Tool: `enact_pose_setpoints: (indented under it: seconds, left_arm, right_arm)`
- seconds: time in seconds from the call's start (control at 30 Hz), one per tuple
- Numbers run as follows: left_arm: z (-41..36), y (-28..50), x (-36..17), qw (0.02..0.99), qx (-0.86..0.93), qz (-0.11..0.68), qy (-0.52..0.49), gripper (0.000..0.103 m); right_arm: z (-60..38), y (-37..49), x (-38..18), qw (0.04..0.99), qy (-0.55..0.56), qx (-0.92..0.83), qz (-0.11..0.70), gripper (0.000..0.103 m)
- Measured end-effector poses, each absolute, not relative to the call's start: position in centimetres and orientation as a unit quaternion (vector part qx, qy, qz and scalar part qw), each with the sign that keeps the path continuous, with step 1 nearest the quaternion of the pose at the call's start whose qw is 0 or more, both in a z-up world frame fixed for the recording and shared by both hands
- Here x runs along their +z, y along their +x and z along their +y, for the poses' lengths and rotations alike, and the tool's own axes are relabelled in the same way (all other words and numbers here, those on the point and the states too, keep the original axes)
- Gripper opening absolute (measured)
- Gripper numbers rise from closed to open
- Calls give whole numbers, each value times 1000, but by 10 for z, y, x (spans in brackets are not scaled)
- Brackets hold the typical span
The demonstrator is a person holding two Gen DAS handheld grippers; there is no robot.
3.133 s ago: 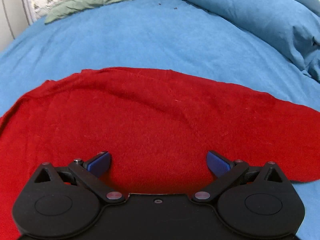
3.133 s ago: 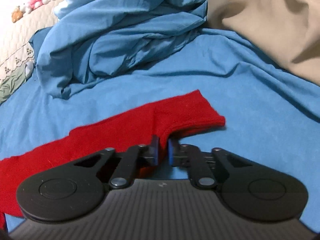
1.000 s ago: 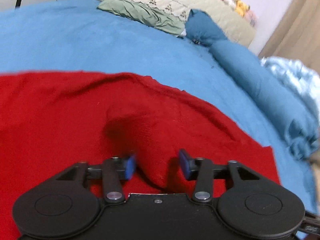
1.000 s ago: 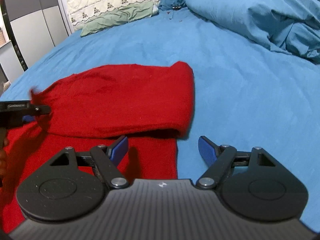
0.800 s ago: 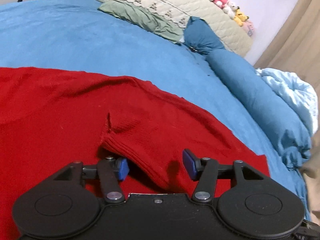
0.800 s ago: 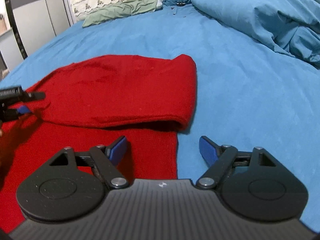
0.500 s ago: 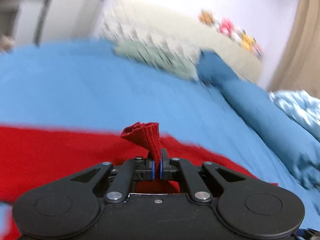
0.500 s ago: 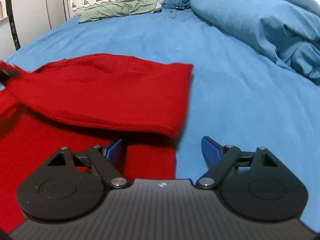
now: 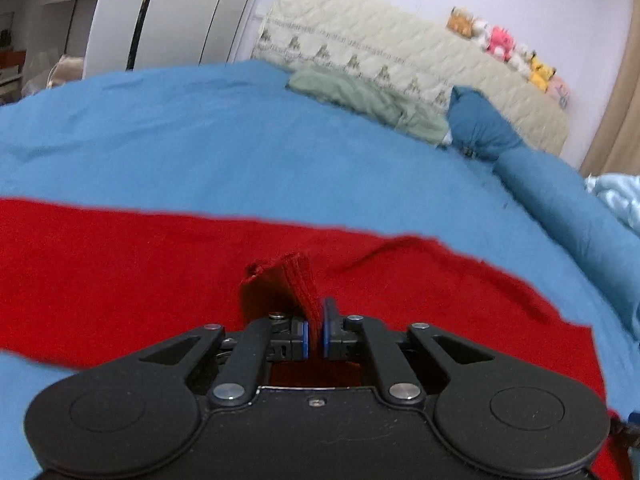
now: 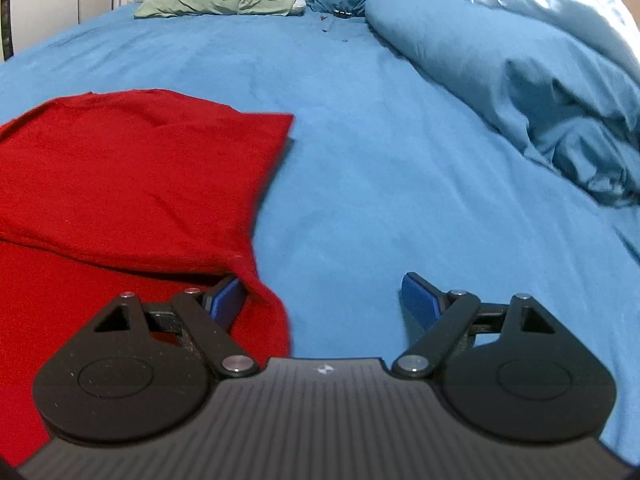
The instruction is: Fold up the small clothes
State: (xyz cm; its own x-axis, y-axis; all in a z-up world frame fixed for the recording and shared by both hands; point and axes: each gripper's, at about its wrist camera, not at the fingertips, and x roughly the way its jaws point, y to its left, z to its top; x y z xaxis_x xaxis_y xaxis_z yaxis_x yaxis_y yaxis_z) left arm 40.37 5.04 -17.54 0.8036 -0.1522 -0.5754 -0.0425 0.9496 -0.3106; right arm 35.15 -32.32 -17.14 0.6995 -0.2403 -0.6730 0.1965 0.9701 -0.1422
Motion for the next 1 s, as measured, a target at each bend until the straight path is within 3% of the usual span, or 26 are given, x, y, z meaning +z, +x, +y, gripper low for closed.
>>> enact_pose_setpoints:
  seconds: [0.07, 0.13, 0.2, 0.37, 0.6, 0.83, 1.0]
  left_arm:
    - [56, 393, -175, 935, -20, 327, -134, 21]
    - [60, 380, -167, 937, 2, 335, -99, 49]
    - [65, 365, -155, 942, 7, 327, -76, 66]
    - [49, 365, -133, 950, -37, 306, -54, 88]
    - [17, 406, -154, 939, -86, 325, -69, 88]
    - [11, 417, -176, 931, -91, 350, -48, 88]
    - [12, 415, -179, 929, -96, 355, -34, 88]
  right_arm:
    - [-332, 347, -169, 920, -18, -108, 376, 99]
    - [-333, 345, -162, 915, -18, -103, 389, 99]
    - [-325, 337, -148, 915, -32, -109, 388, 99]
    - [-277, 337, -126, 942, -8, 19, 334, 99]
    - [-271, 383, -176, 929, 37, -26, 368, 99]
    - [-269, 394, -149, 951, 22, -10, 307, 100]
    - [-290, 467, -165, 939, 48, -19, 341, 100]
